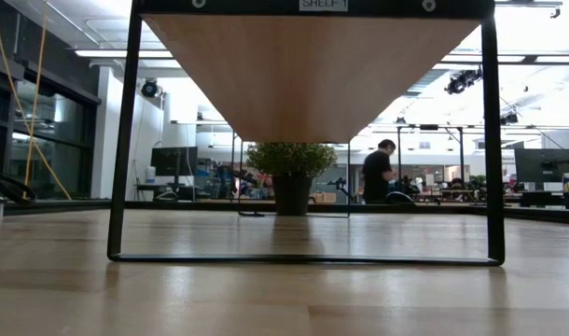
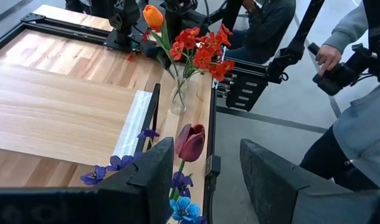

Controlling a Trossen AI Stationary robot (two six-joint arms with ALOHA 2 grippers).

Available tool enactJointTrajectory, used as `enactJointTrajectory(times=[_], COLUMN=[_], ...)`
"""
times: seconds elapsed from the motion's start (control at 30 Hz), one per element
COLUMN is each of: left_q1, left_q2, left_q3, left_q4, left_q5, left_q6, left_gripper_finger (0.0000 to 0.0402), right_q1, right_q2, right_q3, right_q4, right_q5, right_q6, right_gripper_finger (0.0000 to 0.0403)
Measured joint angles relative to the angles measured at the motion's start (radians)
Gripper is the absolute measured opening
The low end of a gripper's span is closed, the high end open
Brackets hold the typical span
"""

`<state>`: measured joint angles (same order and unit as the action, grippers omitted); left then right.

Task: Pick and place flowers into a vace then onto a shelf
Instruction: Put the red flowers into the right transparent vase

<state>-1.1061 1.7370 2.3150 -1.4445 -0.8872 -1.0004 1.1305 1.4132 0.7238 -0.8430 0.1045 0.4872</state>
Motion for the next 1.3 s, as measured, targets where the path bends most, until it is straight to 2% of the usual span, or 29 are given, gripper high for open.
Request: enactJointTrajectory(times=[0.37, 0.83, 1.1, 1.3], left_q1=[0.0, 0.0, 0.0, 0.0], left_q2=[0.0, 0.0, 0.0, 0.0], left_q3=[0.0, 0.0, 0.0, 0.0], left_q4=[0.002, 0.005, 0.006, 0.006], left_q5=[-0.021, -0.025, -0.024, -0.024], left_q6=[0.0, 0.0, 0.0, 0.0], left_gripper_finger=[0.0216, 0.0216, 0.0216, 0.0216], right_q1=[0.004, 0.004, 0.008, 0.029], right_q2=[0.002, 0.0, -0.002, -0.002], right_q3=[0.075, 0.185, 0.255, 0.308], right_q4=[-0.053, -0.097, -0.261, -0.362], right_q5=[0.023, 0.044, 0.054, 0.081], right_q6=[-0.048, -0.269, -0.414, -0.422], right_gripper_finger=[0.0, 0.0, 0.0, 0.0])
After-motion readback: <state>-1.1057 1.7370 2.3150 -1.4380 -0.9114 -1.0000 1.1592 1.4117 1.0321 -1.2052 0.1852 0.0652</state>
